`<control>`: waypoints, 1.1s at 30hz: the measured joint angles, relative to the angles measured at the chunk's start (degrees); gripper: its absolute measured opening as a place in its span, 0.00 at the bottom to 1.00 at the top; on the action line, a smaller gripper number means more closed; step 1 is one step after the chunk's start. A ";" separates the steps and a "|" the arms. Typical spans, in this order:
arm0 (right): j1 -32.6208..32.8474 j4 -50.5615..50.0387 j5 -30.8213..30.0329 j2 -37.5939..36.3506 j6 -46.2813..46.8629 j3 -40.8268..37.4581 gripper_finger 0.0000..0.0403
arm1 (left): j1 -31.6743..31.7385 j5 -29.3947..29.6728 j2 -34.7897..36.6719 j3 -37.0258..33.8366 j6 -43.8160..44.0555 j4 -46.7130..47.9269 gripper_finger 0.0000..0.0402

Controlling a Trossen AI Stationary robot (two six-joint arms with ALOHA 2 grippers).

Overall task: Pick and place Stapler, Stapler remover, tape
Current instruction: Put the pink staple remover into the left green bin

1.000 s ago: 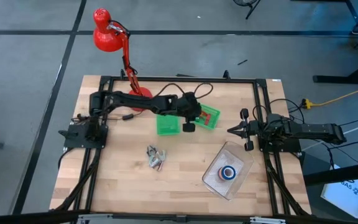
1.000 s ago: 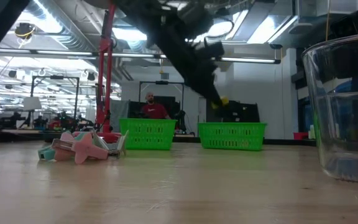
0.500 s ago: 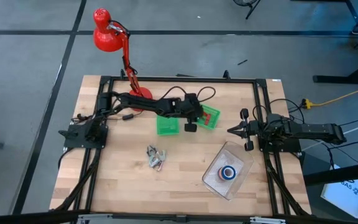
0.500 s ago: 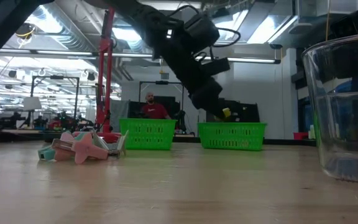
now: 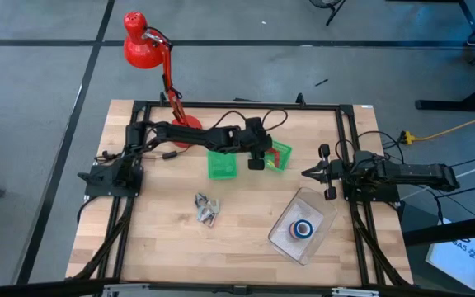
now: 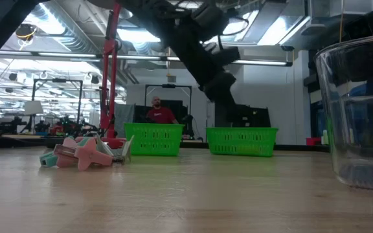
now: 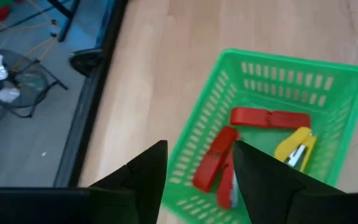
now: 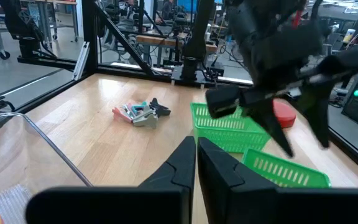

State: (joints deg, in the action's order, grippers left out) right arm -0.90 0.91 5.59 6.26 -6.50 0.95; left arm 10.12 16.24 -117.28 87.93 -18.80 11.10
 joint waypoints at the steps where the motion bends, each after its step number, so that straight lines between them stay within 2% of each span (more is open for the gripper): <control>1: 0.02 0.02 0.01 0.01 0.00 -0.02 0.05 | -0.06 0.50 0.72 0.01 0.01 0.87 0.44; 8: -0.01 0.01 -0.01 0.00 0.00 0.00 0.05 | -1.12 2.75 4.75 0.01 0.01 7.49 0.44; 16: 0.00 0.02 0.00 -0.02 0.00 0.00 0.05 | -2.79 2.31 9.61 -0.42 3.73 14.34 0.43; 22: 0.00 0.02 0.00 -0.01 0.00 0.00 0.05 | -5.76 2.16 14.67 -3.25 3.13 20.74 0.43; 27: 0.02 0.02 0.01 0.00 -0.01 0.00 0.05 | -8.51 2.11 19.21 -5.42 11.70 27.89 0.43; 33: 0.00 0.02 0.00 0.00 0.00 -0.01 0.05 | -13.36 2.03 23.42 -7.82 28.31 32.95 0.43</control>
State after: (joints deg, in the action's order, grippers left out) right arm -0.90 0.93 5.59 6.25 -6.50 0.94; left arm -3.24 18.27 -93.86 80.10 9.52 44.05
